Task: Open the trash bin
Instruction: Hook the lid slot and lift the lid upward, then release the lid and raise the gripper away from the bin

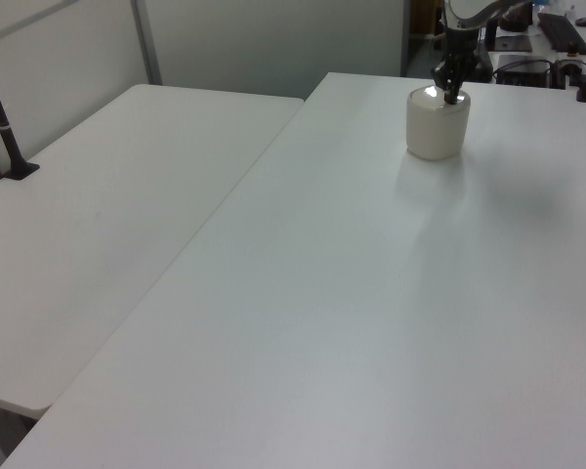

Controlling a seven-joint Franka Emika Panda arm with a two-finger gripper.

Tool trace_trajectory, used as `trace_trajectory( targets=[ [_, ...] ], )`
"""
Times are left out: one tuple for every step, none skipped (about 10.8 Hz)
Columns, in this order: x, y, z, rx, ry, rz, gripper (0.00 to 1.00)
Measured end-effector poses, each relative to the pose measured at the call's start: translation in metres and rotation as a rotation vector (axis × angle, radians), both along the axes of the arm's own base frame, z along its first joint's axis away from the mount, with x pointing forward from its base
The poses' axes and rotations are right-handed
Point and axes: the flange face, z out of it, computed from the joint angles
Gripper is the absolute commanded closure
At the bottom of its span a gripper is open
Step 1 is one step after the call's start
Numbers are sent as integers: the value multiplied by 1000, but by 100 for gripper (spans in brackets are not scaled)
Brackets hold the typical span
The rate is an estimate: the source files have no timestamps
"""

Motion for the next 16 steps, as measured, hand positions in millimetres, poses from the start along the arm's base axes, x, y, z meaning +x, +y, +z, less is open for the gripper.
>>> trace_trajectory(
  targets=[
    [-1, 0, 0, -2, -7, 4, 87],
    [-2, 0, 0, -4, -13, 6, 86],
    [-2, 0, 0, -4, -15, 7, 86],
    [-2, 0, 0, -5, -16, 7, 83],
    [-3, 0, 1, -5, -18, 7, 79],
    [-2, 0, 4, -7, -26, 7, 74],
    [-2, 2, 11, -11, -41, 10, 66],
    [-2, 7, 21, -12, -59, 20, 53],
    [0, 19, 35, -12, -83, 33, 20],
    [4, 37, 49, -8, -104, 51, 0],
    [8, 61, 61, 7, -106, 83, 0],
    [10, 90, 72, 32, -91, 124, 0],
    [8, 121, 85, 59, -71, 169, 0],
    [5, 153, 101, 83, -54, 222, 0],
    [1, 185, 114, 102, -32, 276, 0],
    [-3, 215, 125, 114, -12, 338, 0]
  ],
)
